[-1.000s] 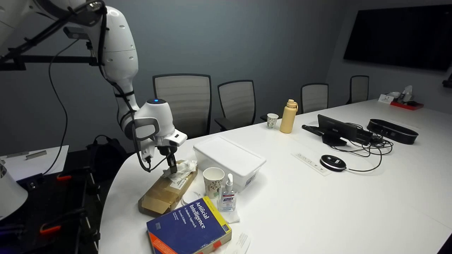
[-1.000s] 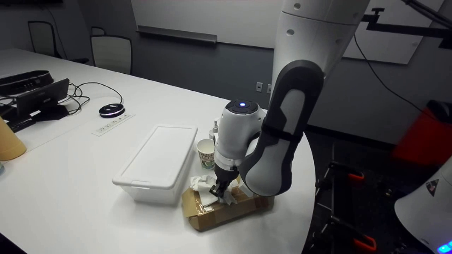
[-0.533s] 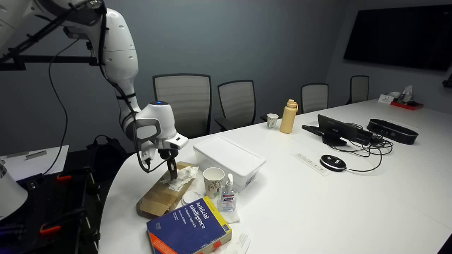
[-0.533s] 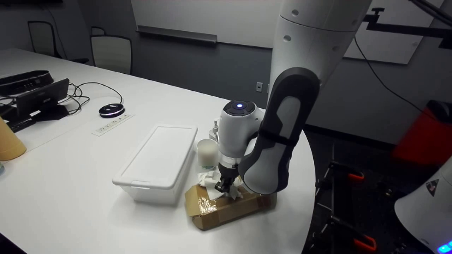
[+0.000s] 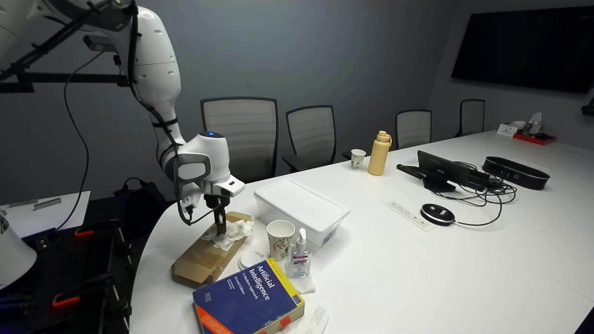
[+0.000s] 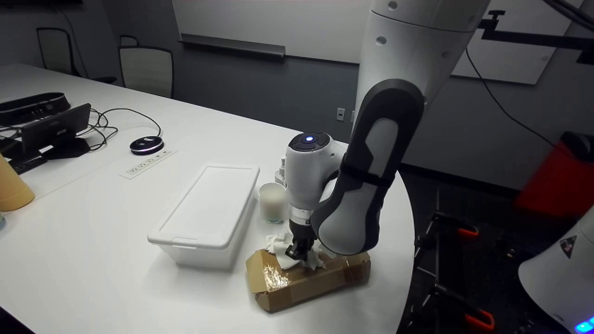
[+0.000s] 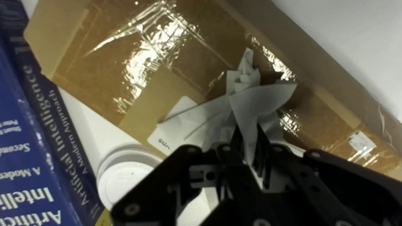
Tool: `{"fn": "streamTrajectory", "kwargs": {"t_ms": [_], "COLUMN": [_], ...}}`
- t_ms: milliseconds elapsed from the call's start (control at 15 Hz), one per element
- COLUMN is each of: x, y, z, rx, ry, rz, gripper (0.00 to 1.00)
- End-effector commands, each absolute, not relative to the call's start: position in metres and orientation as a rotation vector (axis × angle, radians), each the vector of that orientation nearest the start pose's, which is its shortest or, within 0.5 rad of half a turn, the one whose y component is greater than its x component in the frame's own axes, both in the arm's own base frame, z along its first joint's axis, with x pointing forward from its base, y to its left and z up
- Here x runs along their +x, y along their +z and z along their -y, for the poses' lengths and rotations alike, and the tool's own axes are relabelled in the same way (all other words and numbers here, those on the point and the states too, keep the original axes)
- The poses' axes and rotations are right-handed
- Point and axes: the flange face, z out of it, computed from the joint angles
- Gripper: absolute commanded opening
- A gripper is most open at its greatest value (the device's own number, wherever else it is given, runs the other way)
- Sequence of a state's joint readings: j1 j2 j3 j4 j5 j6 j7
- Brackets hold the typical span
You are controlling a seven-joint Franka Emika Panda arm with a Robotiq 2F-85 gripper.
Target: Use the tissue to wipe the box
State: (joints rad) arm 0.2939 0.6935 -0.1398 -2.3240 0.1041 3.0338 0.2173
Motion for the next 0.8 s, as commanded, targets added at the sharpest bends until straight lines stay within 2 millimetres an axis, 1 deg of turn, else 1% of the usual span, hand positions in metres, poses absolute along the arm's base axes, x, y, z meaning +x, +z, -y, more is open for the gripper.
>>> {"fn": "streamTrajectory", "kwargs": {"t_ms": [0, 133, 333, 467, 733], "x": [0.482, 0.486, 0.492, 0.496, 0.502], "y": [0.054, 0.051, 0.050, 0.050, 0.053], "z": [-0.076, -0.086, -0.091, -0.091, -0.082], "rx": [-3.117, -3.085, -3.080, -3.092, -3.151], "ry": [-0.054, -0.071, -0.115, -0.152, -0.206], "rz": [-0.221, -0.230, -0.226, -0.218, -0.203], "gripper": [0.02, 0.02, 0.02, 0.02, 0.02]}}
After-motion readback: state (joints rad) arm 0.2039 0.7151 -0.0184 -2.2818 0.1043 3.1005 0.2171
